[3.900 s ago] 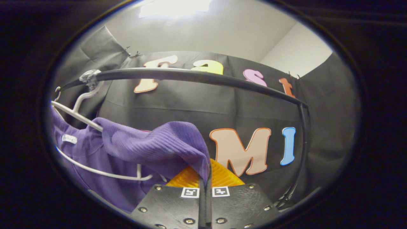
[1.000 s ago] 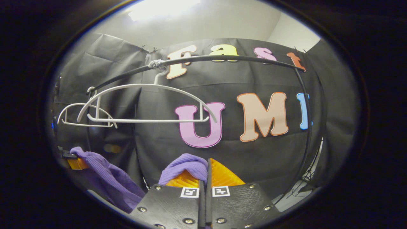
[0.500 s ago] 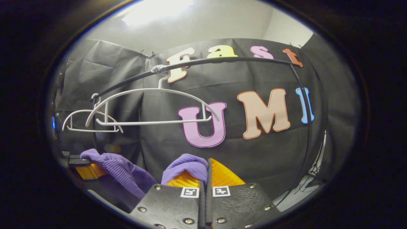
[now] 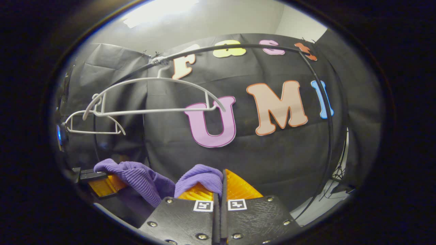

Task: Grasp the clothes on the hanger with both hands and then place them into the laundry hamper below.

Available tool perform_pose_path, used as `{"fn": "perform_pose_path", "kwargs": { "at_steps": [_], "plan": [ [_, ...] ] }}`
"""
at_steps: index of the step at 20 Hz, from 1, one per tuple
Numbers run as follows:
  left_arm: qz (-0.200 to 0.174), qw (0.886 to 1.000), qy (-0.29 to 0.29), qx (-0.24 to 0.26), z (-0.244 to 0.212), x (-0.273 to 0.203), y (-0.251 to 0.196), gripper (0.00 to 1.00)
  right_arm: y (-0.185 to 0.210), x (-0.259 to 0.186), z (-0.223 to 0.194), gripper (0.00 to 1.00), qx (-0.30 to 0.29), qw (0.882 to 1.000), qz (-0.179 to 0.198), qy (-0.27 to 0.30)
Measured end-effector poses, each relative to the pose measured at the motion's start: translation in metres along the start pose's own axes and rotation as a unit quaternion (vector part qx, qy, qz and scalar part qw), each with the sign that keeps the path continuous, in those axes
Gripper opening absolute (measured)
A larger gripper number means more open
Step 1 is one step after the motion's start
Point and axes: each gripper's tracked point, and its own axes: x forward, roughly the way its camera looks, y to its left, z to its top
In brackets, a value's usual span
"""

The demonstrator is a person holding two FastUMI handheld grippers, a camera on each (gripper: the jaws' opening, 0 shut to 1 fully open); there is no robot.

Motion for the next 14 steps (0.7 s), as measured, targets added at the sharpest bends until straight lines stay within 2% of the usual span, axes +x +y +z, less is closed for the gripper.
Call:
{"fn": "perform_pose_path", "kwargs": {
  "at_steps": [3, 8, 14],
  "plan": [
    [-0.003, 1.000, 0.009, 0.001, -0.030, 0.012, -0.004, 0.04, -0.010, 0.008, -0.042, 0.02, 0.022, 0.999, -0.006, 0.029],
    [0.002, 0.999, 0.025, 0.032, -0.091, 0.024, -0.001, 0.04, -0.032, 0.019, -0.128, 0.02, 0.065, 0.993, -0.023, 0.097],
    [0.006, 0.999, 0.038, 0.009, -0.155, 0.031, 0.011, 0.04, -0.060, 0.018, -0.215, 0.02, 0.097, 0.982, -0.061, 0.152]
  ]
}}
